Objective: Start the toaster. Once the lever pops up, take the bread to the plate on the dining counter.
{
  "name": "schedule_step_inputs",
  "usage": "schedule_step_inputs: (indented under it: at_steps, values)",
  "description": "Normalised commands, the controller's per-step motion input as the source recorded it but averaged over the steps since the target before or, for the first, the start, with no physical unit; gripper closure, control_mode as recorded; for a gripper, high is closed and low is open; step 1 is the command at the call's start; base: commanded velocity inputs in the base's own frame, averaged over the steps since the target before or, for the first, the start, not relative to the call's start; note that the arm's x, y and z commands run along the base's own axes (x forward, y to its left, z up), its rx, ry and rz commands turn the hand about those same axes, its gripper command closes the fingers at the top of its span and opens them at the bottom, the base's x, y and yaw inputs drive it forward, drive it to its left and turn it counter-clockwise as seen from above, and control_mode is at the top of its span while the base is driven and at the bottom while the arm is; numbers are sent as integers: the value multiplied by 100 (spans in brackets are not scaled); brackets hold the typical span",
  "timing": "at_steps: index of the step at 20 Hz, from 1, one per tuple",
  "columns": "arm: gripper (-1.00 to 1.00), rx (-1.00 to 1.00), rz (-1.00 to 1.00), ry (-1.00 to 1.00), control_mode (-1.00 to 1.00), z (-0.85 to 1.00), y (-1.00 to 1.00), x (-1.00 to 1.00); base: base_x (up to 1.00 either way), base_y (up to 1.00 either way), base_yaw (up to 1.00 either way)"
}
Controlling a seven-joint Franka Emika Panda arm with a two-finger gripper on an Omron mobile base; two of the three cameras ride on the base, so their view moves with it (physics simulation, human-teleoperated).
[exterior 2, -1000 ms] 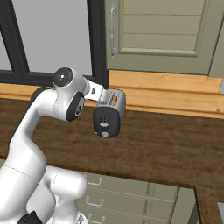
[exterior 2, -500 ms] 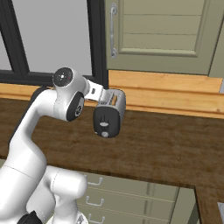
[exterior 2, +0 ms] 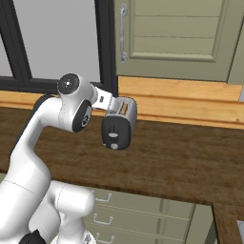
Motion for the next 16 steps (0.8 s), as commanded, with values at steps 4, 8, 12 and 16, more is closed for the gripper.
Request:
schedule_step_inputs:
  at_steps: [4, 8, 12, 16]
  values:
    - [-100, 0, 0, 0, -100, 0, 0, 0, 0, 0, 0]
    - [-100, 0, 0, 0, -100, 0, 0, 0, 0, 0, 0]
    - [-100, 0, 0, 0, -100, 0, 0, 0, 0, 0, 0]
    - [-100, 0, 0, 0, -100, 0, 0, 0, 0, 0, 0]
